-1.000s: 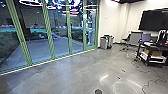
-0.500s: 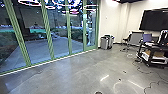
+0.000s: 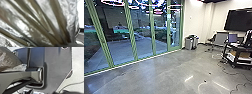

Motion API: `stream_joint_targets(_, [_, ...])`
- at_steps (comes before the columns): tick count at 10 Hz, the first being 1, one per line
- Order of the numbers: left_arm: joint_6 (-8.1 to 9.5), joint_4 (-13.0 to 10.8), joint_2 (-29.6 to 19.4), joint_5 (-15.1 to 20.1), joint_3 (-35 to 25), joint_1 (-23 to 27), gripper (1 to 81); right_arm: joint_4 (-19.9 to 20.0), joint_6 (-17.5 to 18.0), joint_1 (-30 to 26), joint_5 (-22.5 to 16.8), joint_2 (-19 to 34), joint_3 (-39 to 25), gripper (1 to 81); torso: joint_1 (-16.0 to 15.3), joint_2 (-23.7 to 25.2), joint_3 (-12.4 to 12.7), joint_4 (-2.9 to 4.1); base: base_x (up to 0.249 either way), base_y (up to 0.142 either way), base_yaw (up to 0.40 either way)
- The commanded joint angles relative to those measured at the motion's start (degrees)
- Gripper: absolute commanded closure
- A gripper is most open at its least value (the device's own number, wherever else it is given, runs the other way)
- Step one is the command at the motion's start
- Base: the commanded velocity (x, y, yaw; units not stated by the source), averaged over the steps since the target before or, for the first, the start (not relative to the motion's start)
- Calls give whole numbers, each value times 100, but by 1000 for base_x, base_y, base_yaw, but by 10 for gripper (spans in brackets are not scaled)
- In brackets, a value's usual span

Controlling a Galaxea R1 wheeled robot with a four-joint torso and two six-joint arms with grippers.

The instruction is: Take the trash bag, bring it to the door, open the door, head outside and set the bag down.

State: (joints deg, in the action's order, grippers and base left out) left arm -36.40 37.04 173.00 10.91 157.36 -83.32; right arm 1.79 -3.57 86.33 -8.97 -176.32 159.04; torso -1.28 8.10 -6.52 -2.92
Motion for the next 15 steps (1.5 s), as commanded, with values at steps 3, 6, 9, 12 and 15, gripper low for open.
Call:
stream_joint_targets(3, [-60, -12, -28, 482, 6, 321, 811, -12, -12, -287, -360, -2, 12, 10, 0, 2, 0, 0, 146, 0, 0])
stream_joint_targets(6, [-60, -12, -19, 491, 6, 321, 811, -12, -12, -278, -360, -11, 12, 10, 0, 2, 0, 0, 154, 0, 0])
stream_joint_targets(9, [-60, -12, -10, 491, 6, 321, 811, -12, -12, -270, -307, 7, 12, 10, 0, 2, 0, 0, 154, 0, 0])
stream_joint_targets(12, [-60, -12, -10, 491, 5, 321, 811, -12, -12, -270, -281, 7, 12, 10, 0, 2, 0, 0, 154, 0, 0])
stream_joint_targets(15, [-60, -12, -10, 491, 6, 321, 811, -12, -12, -270, -281, 7, 12, 10, 2, 2, 0, 0, 156, -67, 0])
